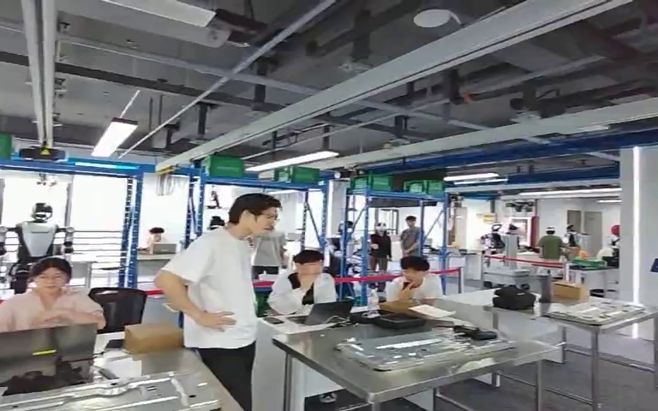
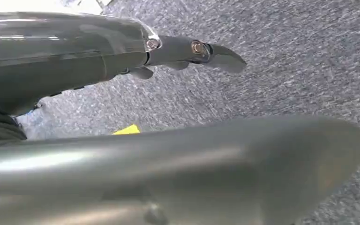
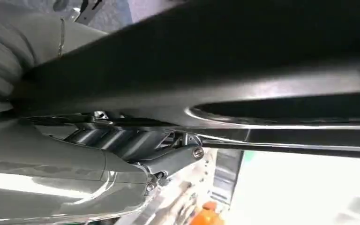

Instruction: Take the parts from the cabinet and place them on the table.

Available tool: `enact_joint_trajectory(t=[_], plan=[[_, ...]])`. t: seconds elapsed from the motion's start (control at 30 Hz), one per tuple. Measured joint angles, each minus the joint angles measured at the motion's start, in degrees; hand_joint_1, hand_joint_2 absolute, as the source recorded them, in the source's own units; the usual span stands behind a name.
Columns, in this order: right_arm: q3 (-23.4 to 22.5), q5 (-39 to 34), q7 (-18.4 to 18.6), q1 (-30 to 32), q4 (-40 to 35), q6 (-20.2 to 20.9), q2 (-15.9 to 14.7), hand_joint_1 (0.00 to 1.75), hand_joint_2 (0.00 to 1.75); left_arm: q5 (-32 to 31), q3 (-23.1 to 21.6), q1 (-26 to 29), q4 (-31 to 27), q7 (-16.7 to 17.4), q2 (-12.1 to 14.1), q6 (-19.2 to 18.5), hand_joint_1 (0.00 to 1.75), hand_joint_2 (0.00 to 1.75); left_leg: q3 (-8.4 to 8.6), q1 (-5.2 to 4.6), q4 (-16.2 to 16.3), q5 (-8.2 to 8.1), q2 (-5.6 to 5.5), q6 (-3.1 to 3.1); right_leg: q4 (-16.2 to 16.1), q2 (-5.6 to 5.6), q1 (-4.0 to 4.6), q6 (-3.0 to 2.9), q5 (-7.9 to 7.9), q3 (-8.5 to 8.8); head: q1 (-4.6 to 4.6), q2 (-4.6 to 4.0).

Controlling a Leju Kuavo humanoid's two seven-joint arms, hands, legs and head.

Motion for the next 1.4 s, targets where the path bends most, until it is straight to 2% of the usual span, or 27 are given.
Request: enact_joint_trajectory(t=[0.03,0.1,0.17,0.2,0.27,0.33,0.37,0.4,0.43,0.53,0.6,0.63,0.7,0.73,0.8,0.87,0.9,0.93,1.03,1.07,1.1,1.17,1.23,1.27,1.3,1.37,1.4], plan=[[0.0,0.0,0.0,0.0,0.0,0.0,0.0,1.75,1.75,0.0,0.0,0.1,0.0,0.0,0.0,0.0,0.00,1.75,0.18,0.04,-0.1,0.07,-0.53,0.55,0.1,-0.20,-0.24,0.36,-0.36,0.10,0.00,0.00],[-0.1,0.0,0.0,0.0,-0.1,-0.1,0.0,1.75,1.75,0.0,0.0,0.1,0.0,-0.1,0.0,0.0,0.00,1.75,0.31,0.10,-0.2,0.12,-1.29,1.18,3.9,3.74,-0.57,0.45,-3.27,-1.41,0.00,0.00],[-0.3,0.0,0.0,0.2,0.0,-0.1,-0.1,1.75,1.75,0.0,0.0,-0.2,0.0,-0.1,0.0,0.0,0.00,1.75,0.30,-0.14,-0.2,0.09,-2.52,1.61,13.9,5.21,-0.48,0.37,-7.65,-6.34,0.00,0.00],[-0.3,0.0,0.0,0.4,0.0,-0.1,-0.2,1.75,1.75,0.0,0.0,-0.2,0.0,-0.1,0.0,0.0,0.00,1.75,0.34,-0.37,-0.2,0.08,-3.18,1.72,18.0,5.31,-0.38,0.16,-8.60,-8.62,0.02,0.00],[-0.3,0.0,0.0,0.8,0.0,-0.1,-0.2,1.75,1.75,0.0,0.0,-0.1,0.0,-0.1,0.0,0.0,0.00,1.75,0.62,-0.80,-0.2,-0.01,-4.54,1.89,18.0,5.57,0.03,-0.54,-6.46,-9.44,0.00,0.00],[-0.4,0.0,-0.1,0.7,0.0,-0.1,-0.2,1.75,1.75,0.0,0.0,0.0,0.0,-0.1,0.0,0.0,0.00,1.75,0.88,-1.00,-0.2,-0.04,-6.12,1.94,8.9,6.58,0.83,-2.00,-0.48,-6.04,0.00,0.00],[-0.5,0.0,-0.1,0.5,0.0,-0.1,-0.2,1.75,1.75,0.0,0.0,-0.1,0.0,-0.1,-0.1,0.0,0.00,1.75,0.86,-0.90,-0.2,-0.03,-6.74,1.95,3.8,8.57,1.37,-2.81,2.19,-4.18,0.02,0.00],[-0.7,0.0,-0.1,0.6,0.1,0.0,-0.2,1.75,1.75,0.0,0.0,-0.1,0.0,0.0,-0.5,0.0,0.00,1.75,0.66,-0.96,-0.1,-0.03,-7.23,1.89,2.3,11.17,1.20,-3.64,2.02,-3.48,0.11,0.00],[-0.8,0.0,-0.2,0.6,0.1,0.0,-0.2,1.75,1.75,0.0,0.0,0.0,0.0,0.2,-0.5,0.0,0.00,1.75,0.58,-0.35,-0.2,0.02,-7.89,1.81,1.7,10.76,1.28,-3.28,2.39,-3.35,0.02,0.02],[-0.9,0.0,-0.2,0.4,0.0,0.1,0.1,1.75,1.75,-0.1,0.0,0.6,0.0,0.3,-0.7,0.0,0.00,1.75,0.51,-0.31,-0.9,0.52,-9.54,0.94,0.3,9.12,1.44,-3.51,2.48,-2.55,0.02,0.02],[-0.9,0.0,-0.2,0.1,0.0,0.1,0.5,1.75,1.75,-0.1,0.0,0.5,0.0,0.3,-0.7,0.0,0.00,1.75,-0.38,-0.71,1.1,-1.60,-4.85,0.49,-1.9,7.71,0.89,-3.15,2.83,-1.48,0.04,0.00],[-1.0,0.0,-0.2,0.1,0.0,0.1,0.5,1.75,1.75,-0.1,0.0,0.2,0.0,0.2,-0.6,0.0,0.00,1.75,-1.89,-0.59,4.4,-3.58,-3.75,0.05,-1.9,6.87,0.76,-3.13,2.82,-1.40,0.07,0.00],[-1.0,0.0,-0.2,0.4,0.3,0.1,0.4,1.75,1.75,-0.1,0.0,0.0,0.0,0.2,-0.5,0.0,0.00,1.75,-5.89,-0.09,12.7,-6.88,-3.10,-0.67,-1.7,5.24,0.66,-3.00,2.60,-1.37,0.07,0.00],[-1.0,0.0,-0.2,0.5,0.4,0.2,0.4,1.75,1.75,-0.1,0.0,0.0,0.0,0.2,-0.5,0.0,0.00,1.75,-7.12,0.15,15.1,-7.05,-2.95,-1.04,-1.6,4.51,0.54,-2.87,2.49,-1.41,0.07,0.00],[-1.0,0.0,-0.2,0.6,0.5,0.2,0.4,1.75,1.75,-0.1,0.0,0.4,0.0,0.2,-0.4,0.0,0.00,1.75,-5.04,0.58,10.9,-3.72,-2.50,-1.87,-1.2,3.36,0.12,-2.27,2.07,-1.38,0.07,0.00],[-1.1,0.0,-0.2,0.6,0.5,0.2,0.4,1.75,1.75,-0.1,0.0,0.4,0.0,0.2,-0.5,0.0,0.00,1.75,0.02,1.11,1.2,0.92,-0.59,-2.72,-0.2,2.37,-0.29,-1.38,1.32,-1.36,0.09,0.00],[-1.2,0.0,-0.2,0.5,0.5,0.2,0.3,1.75,1.75,-0.1,0.0,0.1,0.0,0.1,-0.7,0.0,0.00,1.75,0.67,0.36,0.1,-0.41,0.73,-2.54,0.2,2.00,0.02,-0.84,0.95,-1.59,0.09,0.00],[-1.3,0.1,-0.2,0.5,0.5,0.2,0.3,1.75,1.75,0.0,0.0,0.1,0.0,-0.1,-0.7,0.0,0.00,1.75,0.45,0.42,0.0,-0.01,-0.29,-1.01,0.7,1.65,0.15,-0.43,0.69,-1.58,0.04,0.00],[-1.3,0.1,-0.2,0.4,0.5,0.3,0.3,1.75,1.75,0.0,0.0,0.4,0.0,-0.2,-0.7,0.0,0.00,1.75,0.29,-0.02,0.1,0.00,-1.31,0.39,0.3,0.74,-0.24,0.22,0.79,-1.11,0.04,0.00],[-1.4,0.1,-0.2,0.3,0.5,0.3,0.3,1.75,1.75,0.0,0.0,0.4,0.0,-0.2,-0.7,0.0,0.00,1.75,0.42,0.19,-0.1,0.22,-1.63,0.83,0.6,1.77,-0.57,0.72,0.14,-1.13,0.07,0.00],[-1.4,0.1,-0.2,0.3,0.5,0.3,0.3,1.75,1.75,0.0,0.1,0.4,0.0,-0.2,-0.7,0.0,0.00,1.75,0.35,0.18,-0.1,0.29,-1.93,1.11,2.3,3.88,-0.68,0.78,-1.41,-1.74,0.07,0.00],[-1.5,0.0,-0.2,0.4,0.5,0.3,0.1,1.75,1.75,0.0,0.1,0.2,0.0,-0.4,-0.7,-0.2,0.00,1.75,0.26,0.04,-0.1,0.39,-2.85,1.63,10.9,5.25,-0.57,0.75,-6.02,-5.54,0.04,0.00],[-1.6,-0.3,-0.2,0.8,0.7,0.3,0.0,1.75,1.75,0.0,0.1,0.2,0.0,-0.4,-0.7,-0.4,0.00,1.75,0.22,-0.38,-0.1,0.44,-3.85,1.84,18.4,5.34,-0.51,0.50,-8.16,-9.11,0.04,0.00],[-1.6,-0.5,-0.2,1.0,0.8,0.3,-0.1,1.75,1.75,0.0,0.1,0.3,0.0,-0.5,-0.7,-0.4,0.00,1.75,0.25,-0.60,-0.1,0.48,-4.12,1.91,18.5,5.43,-0.34,0.21,-7.30,-9.37,0.07,0.00],[-1.7,-0.7,-0.1,1.0,0.9,0.3,-0.1,1.75,1.75,0.0,0.1,0.4,0.0,-0.5,-0.7,-0.4,0.00,1.75,0.29,-0.85,-0.1,0.49,-4.57,2.04,15.9,5.55,-0.10,-0.29,-5.30,-8.34,0.04,0.00],[-1.9,-1.1,0.0,0.9,0.9,0.2,0.0,1.75,1.75,0.3,0.1,0.4,0.0,-0.5,-0.7,-0.4,0.00,1.75,0.42,-1.26,-0.1,0.52,-5.30,2.08,5.6,6.19,0.70,-1.92,0.14,-3.90,0.04,0.00],[-2.0,-1.2,0.0,0.8,0.9,0.2,0.0,1.75,1.75,0.3,0.1,0.4,0.1,-0.5,-1.0,-0.4,0.00,1.75,0.40,-1.05,-0.2,0.53,-5.38,2.10,2.0,7.09,1.25,-3.04,0.83,-2.43,0.09,0.00]])
